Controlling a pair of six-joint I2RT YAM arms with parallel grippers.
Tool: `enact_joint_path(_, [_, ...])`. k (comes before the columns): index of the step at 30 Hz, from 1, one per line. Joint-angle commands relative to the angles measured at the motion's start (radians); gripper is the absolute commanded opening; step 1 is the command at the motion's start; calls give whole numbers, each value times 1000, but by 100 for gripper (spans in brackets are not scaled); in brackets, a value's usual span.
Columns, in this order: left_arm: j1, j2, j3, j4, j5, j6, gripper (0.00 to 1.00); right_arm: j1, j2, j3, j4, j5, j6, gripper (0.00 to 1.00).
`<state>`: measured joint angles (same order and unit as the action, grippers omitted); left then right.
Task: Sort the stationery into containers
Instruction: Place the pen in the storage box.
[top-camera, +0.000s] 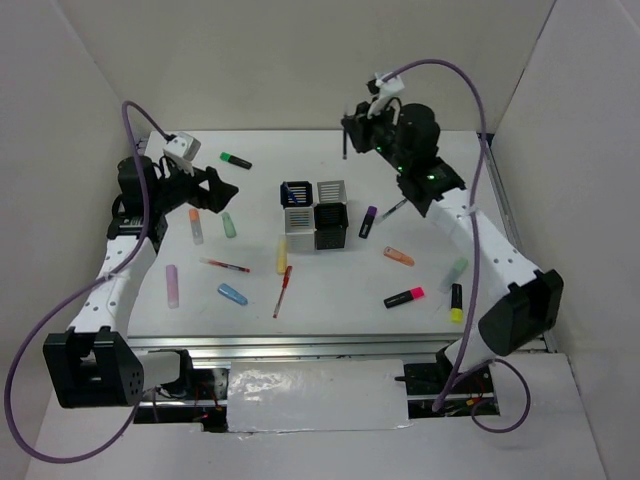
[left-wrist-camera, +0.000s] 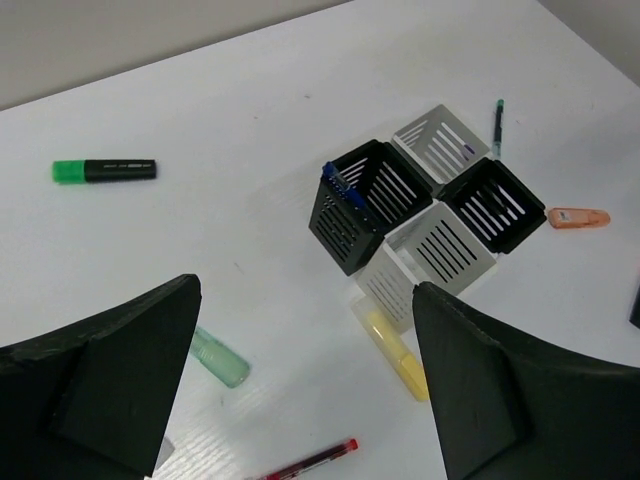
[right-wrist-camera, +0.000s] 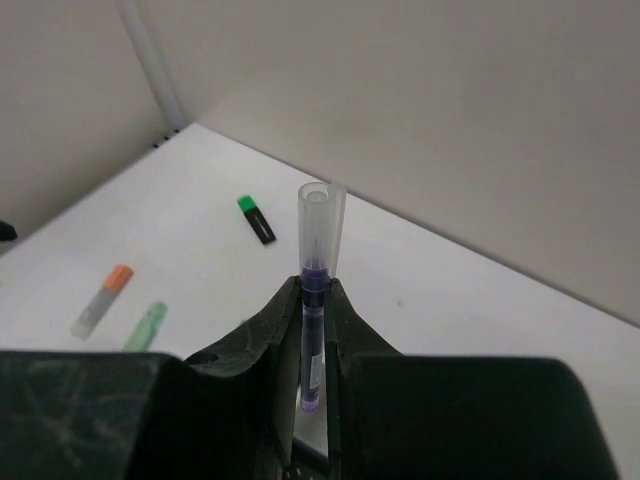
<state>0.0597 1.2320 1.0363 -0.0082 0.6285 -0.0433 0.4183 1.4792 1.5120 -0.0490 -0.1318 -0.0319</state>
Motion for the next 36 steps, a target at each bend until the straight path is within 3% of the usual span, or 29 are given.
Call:
enact_joint_path(1, [9, -57, -27, 74, -67, -23, 99, 65, 107, -1, 326, 122, 58, 0])
enact_joint_path(6, [19, -129, -84, 76, -124, 66, 99, 145, 317, 80, 408, 235, 61, 0])
enact_joint_path(15, [43, -166, -170, 105, -89, 97, 99, 172, 458, 120, 426, 261, 116, 0])
enact_joint_path(25, [72, -92, -180, 148, -44, 83, 99, 212, 475, 47, 397, 274, 162, 0])
enact_joint_path(36, [88, -66, -182, 137, -38, 66, 99, 237, 463, -39, 393, 290, 171, 14])
